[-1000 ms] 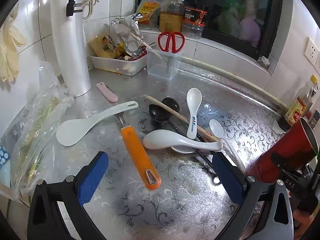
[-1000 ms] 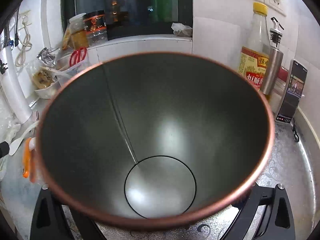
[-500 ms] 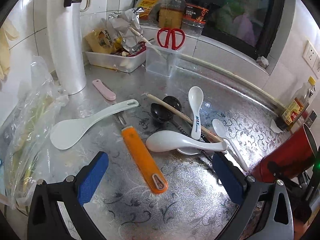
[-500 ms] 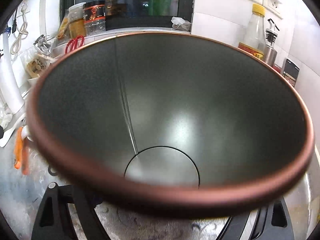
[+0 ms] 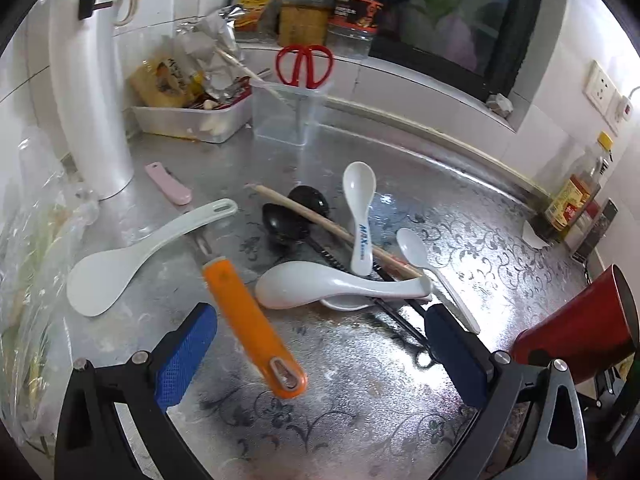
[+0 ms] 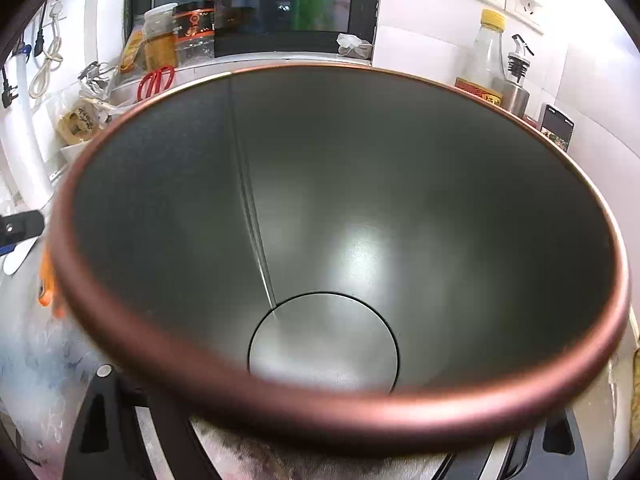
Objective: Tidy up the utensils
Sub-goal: 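Lift and move the red container toward the utensils with the right tool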
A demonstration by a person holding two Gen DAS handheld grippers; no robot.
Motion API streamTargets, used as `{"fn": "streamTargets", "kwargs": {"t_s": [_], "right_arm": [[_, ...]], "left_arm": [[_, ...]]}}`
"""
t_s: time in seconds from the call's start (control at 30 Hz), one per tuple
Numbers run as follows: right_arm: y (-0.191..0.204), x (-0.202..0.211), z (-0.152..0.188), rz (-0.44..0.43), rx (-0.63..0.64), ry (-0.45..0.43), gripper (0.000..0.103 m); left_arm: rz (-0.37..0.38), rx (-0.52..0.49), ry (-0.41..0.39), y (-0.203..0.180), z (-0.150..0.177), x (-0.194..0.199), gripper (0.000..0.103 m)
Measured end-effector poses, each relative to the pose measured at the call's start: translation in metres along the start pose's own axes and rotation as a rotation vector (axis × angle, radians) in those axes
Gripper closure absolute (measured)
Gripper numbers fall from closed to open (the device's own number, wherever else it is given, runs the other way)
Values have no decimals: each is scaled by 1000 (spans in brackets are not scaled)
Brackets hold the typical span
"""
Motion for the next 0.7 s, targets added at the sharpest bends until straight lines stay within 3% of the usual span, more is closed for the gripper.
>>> {"fn": "streamTargets", "kwargs": {"t_s": [0.33,0.6,0.7], "right_arm": [[-4,13,8,18,-12,8,11],[5,27,-6,4,1,-43,11],[5,40,-13,13,5,-94,2]], "left_arm": [[24,-15,12,-6,1,-6,0],[26,-9,19,-4,2,-9,0],[24,-3,17,-3,0,-10,0]]}}
Point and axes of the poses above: each gripper's, at about its wrist camera, not at the fingertips, and x roughly against the way its jaws point, y to its left, z to its underside, the point moved 8 cm from there along -x, roughly the way its jaws point, and after that the axes turned 8 degrees about -y, right-handed, at the moved point
